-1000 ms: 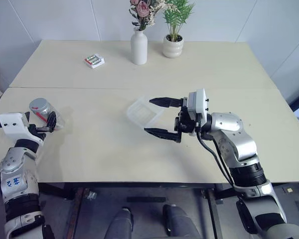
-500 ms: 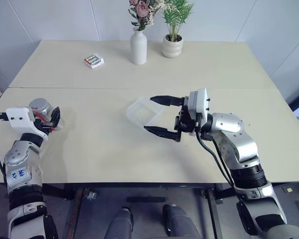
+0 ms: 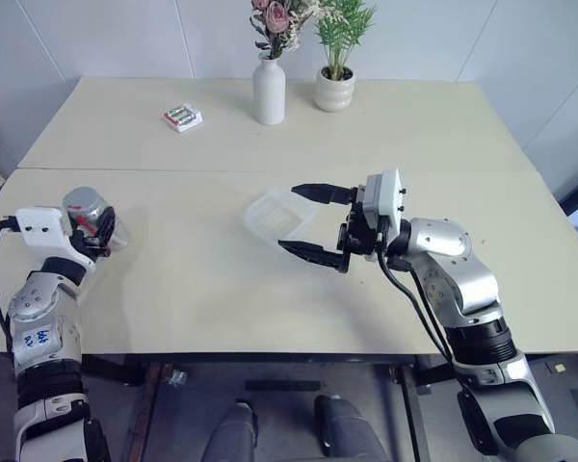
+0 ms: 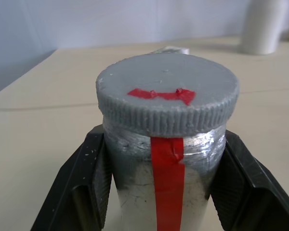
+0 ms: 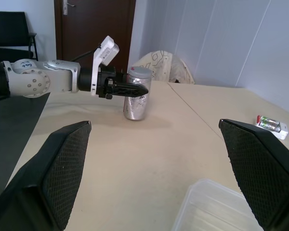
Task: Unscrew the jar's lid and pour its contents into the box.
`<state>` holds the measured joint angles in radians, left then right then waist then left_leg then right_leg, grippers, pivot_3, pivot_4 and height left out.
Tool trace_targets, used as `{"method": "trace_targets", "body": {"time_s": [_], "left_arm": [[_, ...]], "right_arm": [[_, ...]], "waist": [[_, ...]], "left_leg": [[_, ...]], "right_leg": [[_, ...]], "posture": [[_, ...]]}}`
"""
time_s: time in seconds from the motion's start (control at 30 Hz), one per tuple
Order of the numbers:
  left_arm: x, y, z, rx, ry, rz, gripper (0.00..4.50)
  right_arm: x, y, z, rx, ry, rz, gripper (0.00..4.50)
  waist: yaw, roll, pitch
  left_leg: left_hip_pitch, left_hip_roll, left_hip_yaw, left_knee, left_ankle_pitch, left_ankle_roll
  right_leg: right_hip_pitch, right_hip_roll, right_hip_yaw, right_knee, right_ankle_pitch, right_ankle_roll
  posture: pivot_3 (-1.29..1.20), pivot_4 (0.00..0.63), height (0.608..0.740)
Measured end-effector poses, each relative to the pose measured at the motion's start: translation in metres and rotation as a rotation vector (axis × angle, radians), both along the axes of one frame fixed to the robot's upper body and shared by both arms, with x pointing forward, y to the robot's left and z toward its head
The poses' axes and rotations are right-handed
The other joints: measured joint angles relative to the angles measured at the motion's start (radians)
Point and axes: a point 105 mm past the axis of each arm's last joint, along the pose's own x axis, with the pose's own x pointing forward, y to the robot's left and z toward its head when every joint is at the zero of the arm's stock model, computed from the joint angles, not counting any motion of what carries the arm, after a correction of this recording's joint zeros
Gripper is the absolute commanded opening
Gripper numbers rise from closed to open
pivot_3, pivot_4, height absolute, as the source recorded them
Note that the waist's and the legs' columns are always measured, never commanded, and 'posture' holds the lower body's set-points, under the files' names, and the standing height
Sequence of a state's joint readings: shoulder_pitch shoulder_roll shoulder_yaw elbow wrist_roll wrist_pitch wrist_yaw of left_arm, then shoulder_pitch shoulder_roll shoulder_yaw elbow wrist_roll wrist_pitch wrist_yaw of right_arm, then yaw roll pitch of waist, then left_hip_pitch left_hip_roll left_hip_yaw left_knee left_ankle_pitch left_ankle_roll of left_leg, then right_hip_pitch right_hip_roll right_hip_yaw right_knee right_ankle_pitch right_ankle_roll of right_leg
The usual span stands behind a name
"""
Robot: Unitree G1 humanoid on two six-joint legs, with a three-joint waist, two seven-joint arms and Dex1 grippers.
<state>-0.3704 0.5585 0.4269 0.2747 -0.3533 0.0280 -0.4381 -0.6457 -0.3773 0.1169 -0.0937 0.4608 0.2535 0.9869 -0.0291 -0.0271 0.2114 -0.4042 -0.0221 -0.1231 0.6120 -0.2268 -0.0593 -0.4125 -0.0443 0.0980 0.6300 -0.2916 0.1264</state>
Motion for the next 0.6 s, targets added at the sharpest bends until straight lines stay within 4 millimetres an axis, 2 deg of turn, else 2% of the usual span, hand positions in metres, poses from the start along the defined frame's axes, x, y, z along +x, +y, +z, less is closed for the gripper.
{"method": "trace_targets", "body": {"time_s": [0.07, 0.13, 0.23, 0.33, 0.6], "left_arm": [[-0.002, -0.034, 0.016, 0.041, -0.035, -0.155, 2.35], [-0.006, -0.058, 0.024, 0.061, -0.044, -0.274, 2.35], [-0.010, -0.090, 0.020, 0.066, 0.011, -0.455, 2.35], [-0.010, -0.116, 0.016, 0.072, 0.068, -0.590, 2.35], [-0.014, -0.166, 0.021, 0.109, 0.100, -0.870, 2.35]], "right_arm": [[-0.002, 0.005, 0.009, 0.010, 0.010, 0.006, 4.50], [-0.007, 0.012, 0.020, 0.015, 0.001, 0.015, 4.50], [-0.011, 0.022, 0.020, -0.009, 0.042, -0.006, 4.50], [-0.008, 0.033, 0.015, -0.026, 0.105, -0.050, 4.50], [0.007, 0.050, 0.014, -0.031, 0.136, -0.224, 4.50]], "waist": [[0.001, 0.000, 0.000], [0.001, 0.000, 0.000], [-0.005, 0.000, 0.000], [-0.005, 0.000, 0.000], [-0.005, 0.000, 0.000]], "left_leg": [[0.000, 0.001, 0.000, 0.000, 0.000, 0.000], [0.000, 0.001, 0.000, 0.000, 0.000, 0.000], [0.000, 0.000, 0.000, -0.001, 0.000, 0.000], [0.000, 0.000, 0.000, -0.001, 0.000, -0.001], [0.000, 0.000, 0.000, -0.001, 0.001, -0.002]], "right_leg": [[0.000, -0.001, 0.000, 0.000, 0.000, 0.000], [0.000, 0.000, 0.000, 0.000, 0.000, 0.000], [-0.001, 0.001, 0.000, 0.000, 0.000, -0.001], [-0.002, 0.002, 0.000, 0.003, -0.001, -0.002], [-0.002, 0.003, 0.000, 0.002, -0.001, -0.002]], "posture": [[0.00, 0.150, 0.740], [0.00, 0.150, 0.740], [0.00, 0.150, 0.740], [0.00, 0.150, 0.740], [0.00, 0.150, 0.740]]}}
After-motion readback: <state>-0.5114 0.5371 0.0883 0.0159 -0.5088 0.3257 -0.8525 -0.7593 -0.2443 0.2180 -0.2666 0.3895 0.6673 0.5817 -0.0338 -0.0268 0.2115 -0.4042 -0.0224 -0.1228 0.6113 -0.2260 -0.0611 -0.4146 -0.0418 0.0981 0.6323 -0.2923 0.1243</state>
